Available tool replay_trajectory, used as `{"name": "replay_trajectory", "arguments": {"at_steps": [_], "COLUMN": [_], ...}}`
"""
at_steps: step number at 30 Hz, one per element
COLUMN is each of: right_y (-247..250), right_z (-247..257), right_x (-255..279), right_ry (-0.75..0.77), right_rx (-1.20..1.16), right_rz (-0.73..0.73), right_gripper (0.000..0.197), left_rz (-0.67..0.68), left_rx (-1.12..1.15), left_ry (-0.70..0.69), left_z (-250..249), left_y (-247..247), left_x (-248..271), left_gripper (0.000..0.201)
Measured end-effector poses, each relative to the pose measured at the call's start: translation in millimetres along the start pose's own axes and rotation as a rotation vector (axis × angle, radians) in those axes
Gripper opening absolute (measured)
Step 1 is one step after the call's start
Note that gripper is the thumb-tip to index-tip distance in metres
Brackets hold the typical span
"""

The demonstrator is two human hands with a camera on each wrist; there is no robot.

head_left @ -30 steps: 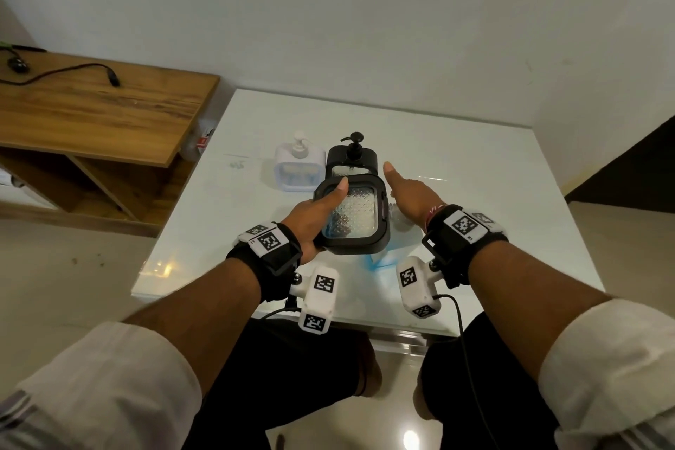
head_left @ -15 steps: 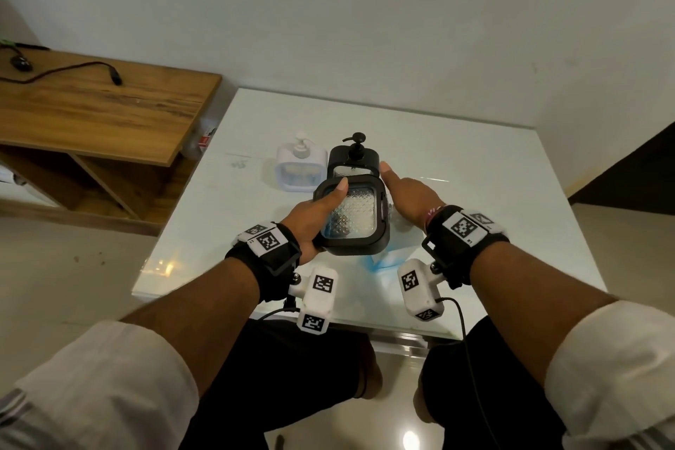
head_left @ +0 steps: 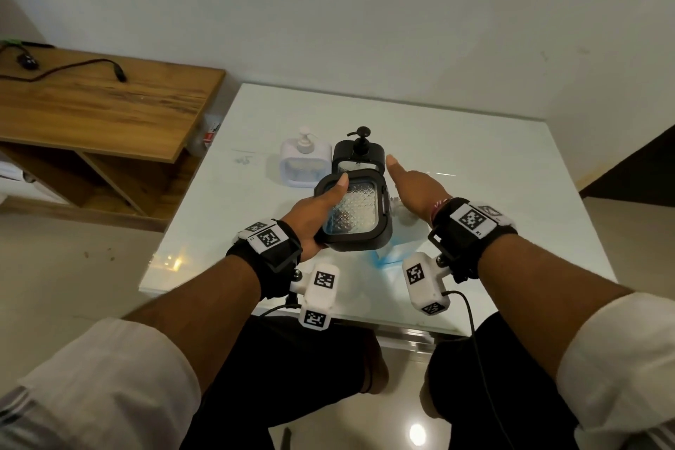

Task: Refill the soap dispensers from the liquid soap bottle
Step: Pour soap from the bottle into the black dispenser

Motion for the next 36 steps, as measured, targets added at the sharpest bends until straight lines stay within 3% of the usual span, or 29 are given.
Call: {"name": "replay_trajectory", "arguments": {"at_steps": [3,8,11,17,23,27,30,36], "right_y": [-1.8,5.3,5.5,-4.6,3.8,2.3,2.1,3.4], "right_z": [-1.7,-0.2,2.0,1.9,-0.1,4.0,2.3,1.0], "right_x": [-0.4,2.6,3.7,1.2,2.7,3.2,4.3,9.2], "right_ry": [-0.001,0.031,0.036,0.034,0.050,0.061,0.053,0.085], "right_rx": [0.026,-0.130,-0.167,0.046,-0.213,-0.125,0.016,-0.120], "right_rz": [-0.006,-0.053,-0.056,-0.011,-0.040,-0.040,-0.039,-0.082], "right_gripper": [0.081,0.077,0.076,0.078,0.076,0.074,0.072,0.066], "left_rz": [-0.005,0.005,0.008,0.003,-0.008,-0.005,-0.003,-0.006], "left_rx": [-0.002,-0.005,0.003,0.004,0.002,0.018,0.016,-0.002], "left_ry": [0.006,0.006,0.008,0.010,0.005,0.001,0.005,0.002], "left_z": [1.1,2.9,1.5,2.5,1.3,-1.3,0.3,2.1], "left_y": [-1.0,-3.6,-4.6,-2.2,-5.2,-6.2,-7.6,-7.8], "left_x": [3.1,5.0,5.3,5.3,7.3,6.1,7.5,7.3], "left_gripper": [0.056,0.073,0.059,0.070,0.070,0.058,0.064,0.071]}}
Point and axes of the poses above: each hand's wrist, its own x-axis away from the middle knuckle, its own y-axis out of the back of the hand, z = x × y, the point moved 7 cm from there along -x, towards the middle knuckle, and after that the axes turned 8 degrees about y, right-handed, at the moved point
